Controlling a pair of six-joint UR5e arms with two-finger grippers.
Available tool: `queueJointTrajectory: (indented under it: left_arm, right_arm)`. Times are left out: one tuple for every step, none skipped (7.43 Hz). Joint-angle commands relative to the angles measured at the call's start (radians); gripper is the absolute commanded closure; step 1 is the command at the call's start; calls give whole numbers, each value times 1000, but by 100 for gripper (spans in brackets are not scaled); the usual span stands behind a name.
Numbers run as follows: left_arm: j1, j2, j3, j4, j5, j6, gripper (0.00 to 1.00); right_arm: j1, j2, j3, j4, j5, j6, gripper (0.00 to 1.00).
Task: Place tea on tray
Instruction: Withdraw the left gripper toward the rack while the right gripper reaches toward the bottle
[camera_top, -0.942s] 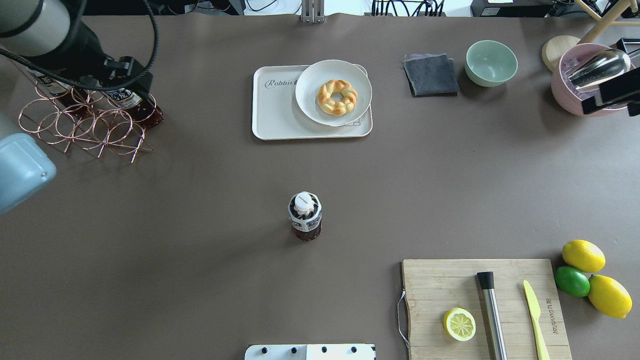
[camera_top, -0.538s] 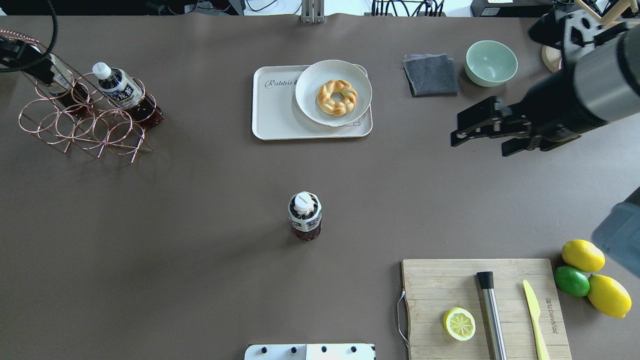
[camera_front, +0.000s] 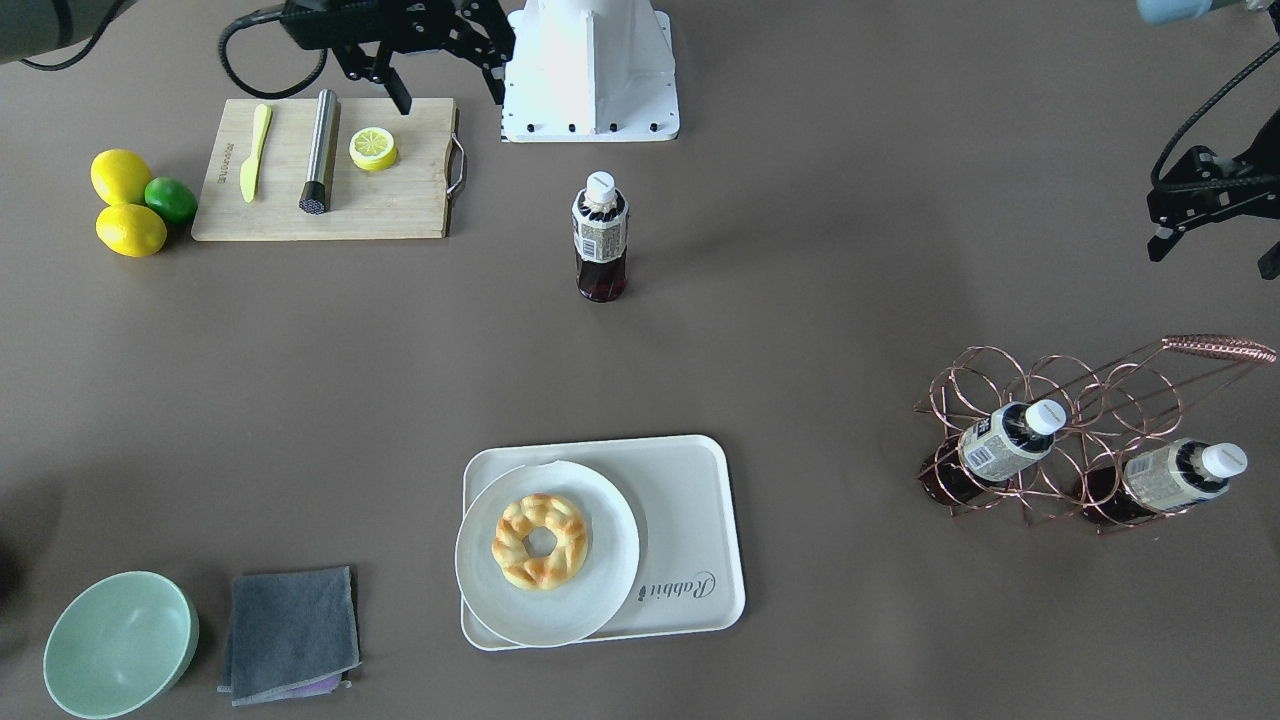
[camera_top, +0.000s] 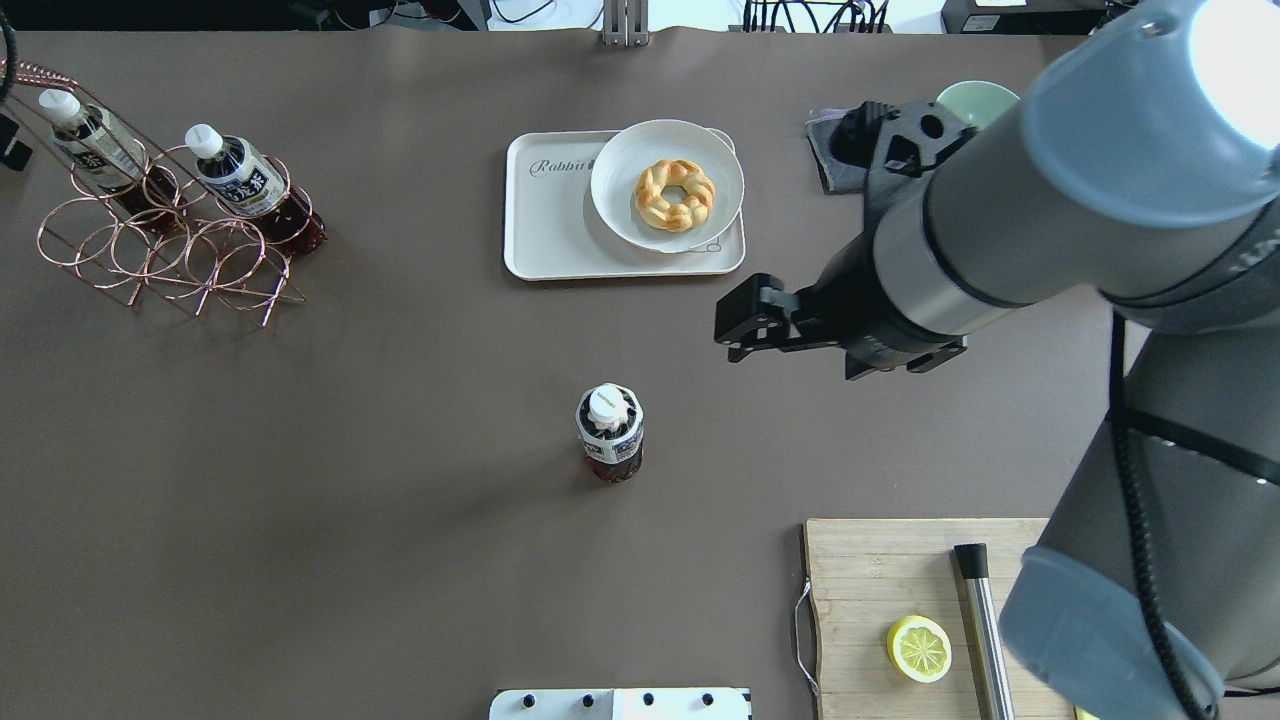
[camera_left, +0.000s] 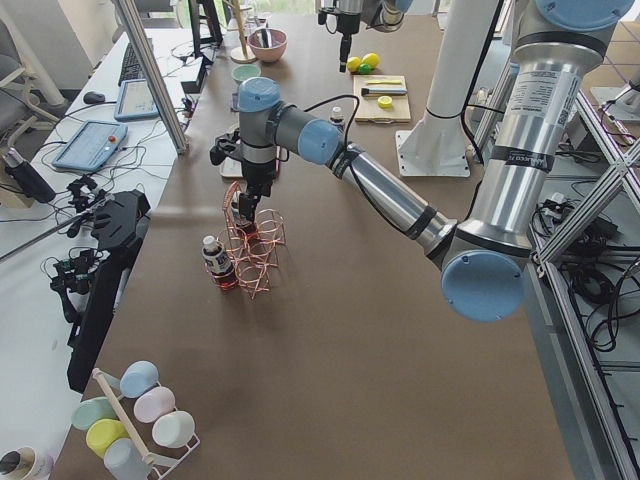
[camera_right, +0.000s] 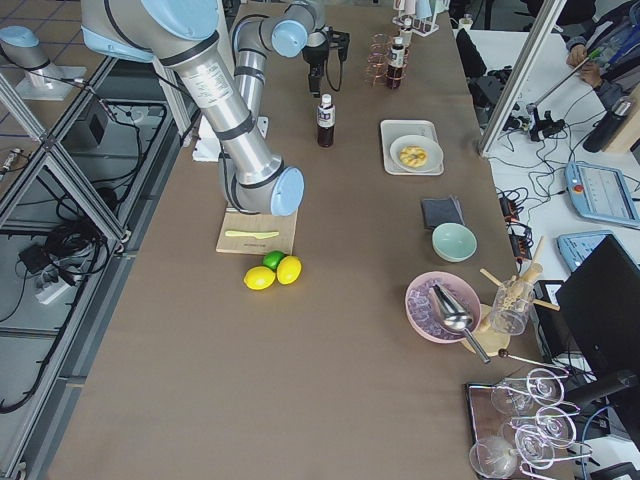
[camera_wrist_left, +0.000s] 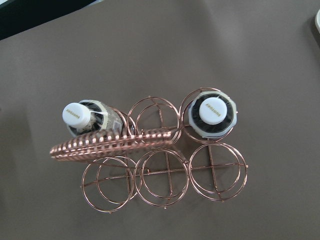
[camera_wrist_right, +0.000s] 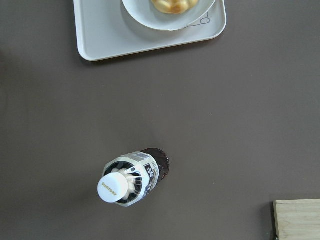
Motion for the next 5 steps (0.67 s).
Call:
queueJointTrajectory:
  left_arm:
    - [-62, 86, 26, -83, -56, 74, 5]
    - [-87, 124, 20, -84, -75, 126, 5]
    - [-125, 152, 15, -84, -118, 164, 5]
    - [-136, 172, 14, -84, -126, 204, 5]
    - [-142, 172, 14, -84, -128, 206, 5]
  right_arm:
    - [-94, 96, -118, -19, -80, 19, 0]
    - [-122, 145, -185, -14, -132, 13, 1]
    - [-131, 186, -240, -14, -148, 7, 2]
    - [-140, 185, -256, -13, -150, -1, 3]
    - [-142, 188, -290, 3, -160, -34, 5]
